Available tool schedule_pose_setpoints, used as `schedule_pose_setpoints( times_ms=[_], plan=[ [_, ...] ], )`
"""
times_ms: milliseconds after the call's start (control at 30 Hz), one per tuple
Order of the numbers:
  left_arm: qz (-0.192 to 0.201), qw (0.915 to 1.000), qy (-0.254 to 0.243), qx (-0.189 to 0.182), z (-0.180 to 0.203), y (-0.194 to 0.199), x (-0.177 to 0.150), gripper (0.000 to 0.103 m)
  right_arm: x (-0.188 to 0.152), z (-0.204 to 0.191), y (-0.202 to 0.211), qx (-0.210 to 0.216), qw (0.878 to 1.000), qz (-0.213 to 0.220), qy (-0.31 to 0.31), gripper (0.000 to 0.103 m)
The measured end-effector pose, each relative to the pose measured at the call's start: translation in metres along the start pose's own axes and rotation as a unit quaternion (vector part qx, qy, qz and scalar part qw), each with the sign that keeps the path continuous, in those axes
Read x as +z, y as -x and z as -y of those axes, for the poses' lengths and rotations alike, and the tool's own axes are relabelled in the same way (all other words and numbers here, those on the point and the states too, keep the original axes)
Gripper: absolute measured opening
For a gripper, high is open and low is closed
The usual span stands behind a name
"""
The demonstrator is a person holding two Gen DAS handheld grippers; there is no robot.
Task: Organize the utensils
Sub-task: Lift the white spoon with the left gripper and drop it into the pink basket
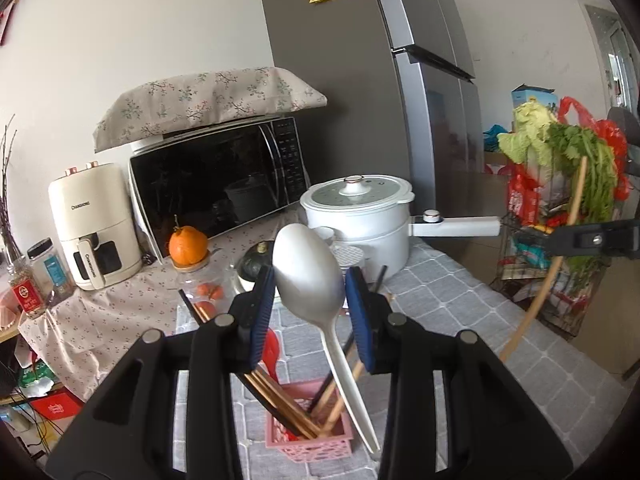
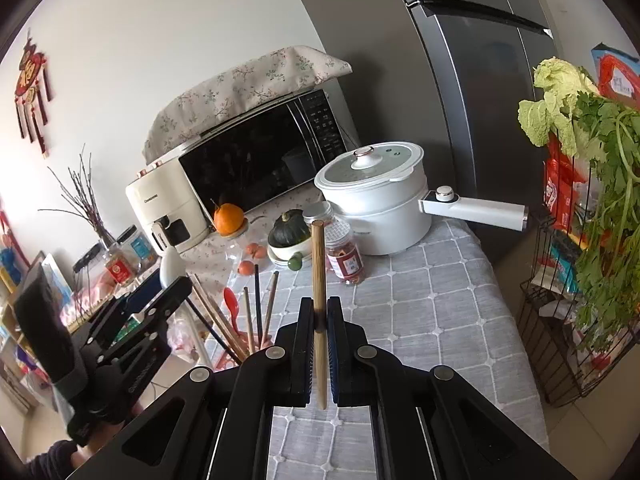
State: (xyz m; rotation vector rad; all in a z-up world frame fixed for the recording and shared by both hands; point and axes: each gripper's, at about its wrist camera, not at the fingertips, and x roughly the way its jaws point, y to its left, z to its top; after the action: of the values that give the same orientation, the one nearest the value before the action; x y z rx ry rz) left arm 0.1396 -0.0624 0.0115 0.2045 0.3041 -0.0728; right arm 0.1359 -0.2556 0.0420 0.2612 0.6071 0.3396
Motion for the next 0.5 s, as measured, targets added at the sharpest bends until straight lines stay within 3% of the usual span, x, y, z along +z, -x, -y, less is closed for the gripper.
schedule_pose_setpoints(
  times_ms=[100, 500],
  plan=[
    [0.020, 0.9991, -0.011, 0.035, -0.005, -0.015, -0.006, 0.038, 0.000, -0.003, -0.004, 0.000, 1.000, -0.001, 0.000, 0.006],
    [0.024, 0.9937, -0.013, 0.108, -0.007, -0.053, -0.033, 0.039, 0.001, -0.003, -0.016, -0.009, 1.000, -0.007, 0.008, 0.006]
  ],
)
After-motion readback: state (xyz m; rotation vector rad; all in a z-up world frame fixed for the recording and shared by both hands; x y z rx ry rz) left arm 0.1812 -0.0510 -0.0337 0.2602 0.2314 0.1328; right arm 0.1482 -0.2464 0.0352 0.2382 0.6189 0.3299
